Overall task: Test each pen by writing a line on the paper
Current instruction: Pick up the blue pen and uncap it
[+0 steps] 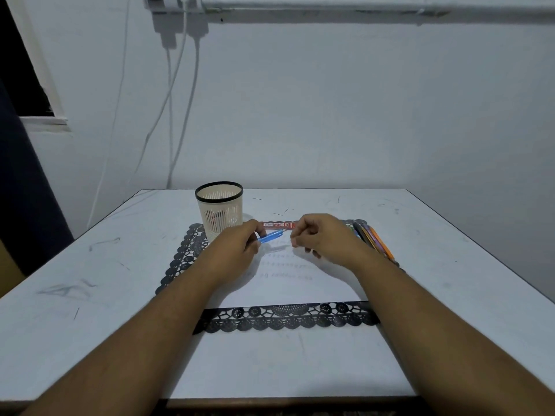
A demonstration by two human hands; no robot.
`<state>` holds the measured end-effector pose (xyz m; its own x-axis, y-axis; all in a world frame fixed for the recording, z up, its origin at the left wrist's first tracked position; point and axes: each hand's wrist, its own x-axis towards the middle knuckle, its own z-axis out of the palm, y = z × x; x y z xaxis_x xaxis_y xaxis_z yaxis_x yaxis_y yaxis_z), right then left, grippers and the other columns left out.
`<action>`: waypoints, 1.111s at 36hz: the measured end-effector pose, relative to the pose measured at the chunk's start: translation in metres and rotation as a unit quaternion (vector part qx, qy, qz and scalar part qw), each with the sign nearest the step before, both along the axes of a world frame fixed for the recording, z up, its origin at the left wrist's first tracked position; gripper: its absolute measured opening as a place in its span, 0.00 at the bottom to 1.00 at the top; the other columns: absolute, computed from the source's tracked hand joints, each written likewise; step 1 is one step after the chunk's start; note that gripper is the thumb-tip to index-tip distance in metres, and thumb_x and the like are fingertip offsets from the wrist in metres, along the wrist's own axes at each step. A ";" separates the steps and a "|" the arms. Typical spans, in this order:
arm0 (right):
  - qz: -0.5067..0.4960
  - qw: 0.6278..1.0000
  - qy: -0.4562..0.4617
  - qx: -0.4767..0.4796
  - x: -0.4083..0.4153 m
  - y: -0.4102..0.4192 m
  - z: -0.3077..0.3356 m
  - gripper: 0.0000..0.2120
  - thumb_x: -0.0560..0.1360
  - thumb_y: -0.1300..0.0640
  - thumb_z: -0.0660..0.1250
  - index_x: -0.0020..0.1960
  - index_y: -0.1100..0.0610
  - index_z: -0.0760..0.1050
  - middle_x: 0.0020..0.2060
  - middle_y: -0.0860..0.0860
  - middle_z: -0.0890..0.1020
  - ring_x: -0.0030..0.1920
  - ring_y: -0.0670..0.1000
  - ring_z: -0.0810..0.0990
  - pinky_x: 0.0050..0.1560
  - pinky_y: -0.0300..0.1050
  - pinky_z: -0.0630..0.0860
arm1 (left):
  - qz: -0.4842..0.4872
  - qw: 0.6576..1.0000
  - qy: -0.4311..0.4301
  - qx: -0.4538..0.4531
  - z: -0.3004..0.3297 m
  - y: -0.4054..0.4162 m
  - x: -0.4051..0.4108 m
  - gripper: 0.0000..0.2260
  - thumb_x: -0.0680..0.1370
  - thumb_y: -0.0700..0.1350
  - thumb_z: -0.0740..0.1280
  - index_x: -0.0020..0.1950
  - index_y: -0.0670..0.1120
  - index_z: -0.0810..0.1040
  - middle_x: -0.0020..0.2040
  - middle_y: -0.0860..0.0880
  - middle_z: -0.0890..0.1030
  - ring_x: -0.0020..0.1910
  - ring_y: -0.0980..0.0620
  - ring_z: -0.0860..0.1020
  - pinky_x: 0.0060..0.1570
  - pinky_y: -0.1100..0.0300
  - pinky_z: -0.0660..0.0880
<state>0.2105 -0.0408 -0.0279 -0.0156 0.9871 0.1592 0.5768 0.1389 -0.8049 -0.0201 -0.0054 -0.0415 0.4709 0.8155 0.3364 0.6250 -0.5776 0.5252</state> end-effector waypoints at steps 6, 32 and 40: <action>-0.034 0.992 0.103 0.070 -0.001 -0.003 0.005 0.05 0.79 0.60 0.72 0.49 0.53 0.87 0.31 0.42 0.82 0.32 0.45 0.74 0.38 0.43 0.72 | -0.011 1.000 -0.007 0.012 -0.001 0.000 0.001 0.07 0.84 0.41 0.64 0.59 0.51 0.77 0.44 0.52 0.81 0.43 0.56 0.77 0.38 0.67 0.69; -0.031 0.993 0.094 0.061 -0.006 -0.004 0.004 0.05 0.79 0.52 0.73 0.50 0.50 0.88 0.41 0.46 0.88 0.37 0.41 0.77 0.42 0.38 0.72 | -0.030 0.999 -0.003 0.036 0.001 -0.001 0.002 0.06 0.84 0.42 0.65 0.58 0.52 0.76 0.43 0.56 0.79 0.40 0.59 0.75 0.36 0.66 0.66; -0.024 0.995 0.072 0.058 -0.009 -0.004 0.002 0.07 0.79 0.47 0.73 0.49 0.47 0.88 0.40 0.45 0.88 0.38 0.45 0.78 0.43 0.43 0.75 | -0.038 0.998 0.005 0.043 -0.001 -0.002 0.002 0.06 0.84 0.43 0.64 0.57 0.54 0.75 0.42 0.57 0.78 0.40 0.61 0.74 0.35 0.68 0.66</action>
<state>0.2014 -0.0449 -0.0260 0.0623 0.9612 0.2686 0.4652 0.2101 -0.8599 -0.0177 -0.0077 -0.0421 0.5342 0.7454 0.3989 0.5831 -0.6665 0.4645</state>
